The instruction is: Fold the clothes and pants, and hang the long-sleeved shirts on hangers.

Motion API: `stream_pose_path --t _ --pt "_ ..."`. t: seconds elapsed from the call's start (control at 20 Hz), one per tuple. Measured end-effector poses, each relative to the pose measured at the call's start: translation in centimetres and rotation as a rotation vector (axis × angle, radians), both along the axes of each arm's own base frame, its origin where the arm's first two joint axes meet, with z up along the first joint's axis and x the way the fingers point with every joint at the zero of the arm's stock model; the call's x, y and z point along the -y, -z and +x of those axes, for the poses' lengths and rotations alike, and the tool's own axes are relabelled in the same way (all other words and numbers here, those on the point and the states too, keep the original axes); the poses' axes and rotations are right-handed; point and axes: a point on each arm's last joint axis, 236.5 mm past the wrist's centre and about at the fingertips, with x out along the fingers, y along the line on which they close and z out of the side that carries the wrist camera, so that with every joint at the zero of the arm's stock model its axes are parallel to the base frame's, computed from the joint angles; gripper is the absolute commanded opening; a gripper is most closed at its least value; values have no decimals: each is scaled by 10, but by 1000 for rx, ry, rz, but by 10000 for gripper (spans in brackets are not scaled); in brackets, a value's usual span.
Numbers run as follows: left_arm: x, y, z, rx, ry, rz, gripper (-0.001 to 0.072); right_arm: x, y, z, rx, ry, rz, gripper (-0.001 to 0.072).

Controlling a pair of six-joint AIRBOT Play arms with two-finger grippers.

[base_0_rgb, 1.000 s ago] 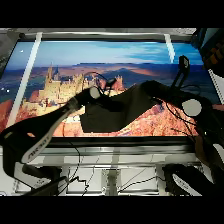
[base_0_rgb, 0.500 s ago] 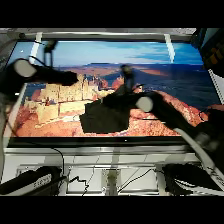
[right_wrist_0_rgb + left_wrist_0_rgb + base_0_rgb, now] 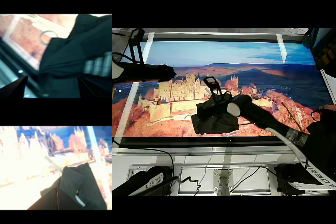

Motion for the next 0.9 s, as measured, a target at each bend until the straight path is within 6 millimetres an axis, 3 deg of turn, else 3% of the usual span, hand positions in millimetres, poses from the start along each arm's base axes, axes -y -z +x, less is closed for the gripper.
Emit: stream_pose_path --t 0.1,0.25,0.35,0.4,0.55,0.75,0.9 --pt "0 -1 -1 2 0 0 10 45 1 29 22 51 -96 693" --pt "-1 -1 -1 3 -2 1 11 136 14 67 -27 187 -230 692" --pt "-1 -1 -1 2 -1 1 11 192 32 73 -124 254 -281 692" --pt "-1 -1 -1 3 -2 1 11 208 44 69 -197 266 -278 692" --pt "-1 -1 -1 3 -2 2 11 226 75 52 -410 253 -178 669" --pt "-1 -1 0 4 -2 3 11 213 107 51 -532 237 -58 649" --pt "-2 -1 0 5 -3 6 11 200 132 61 -529 246 -32 649"
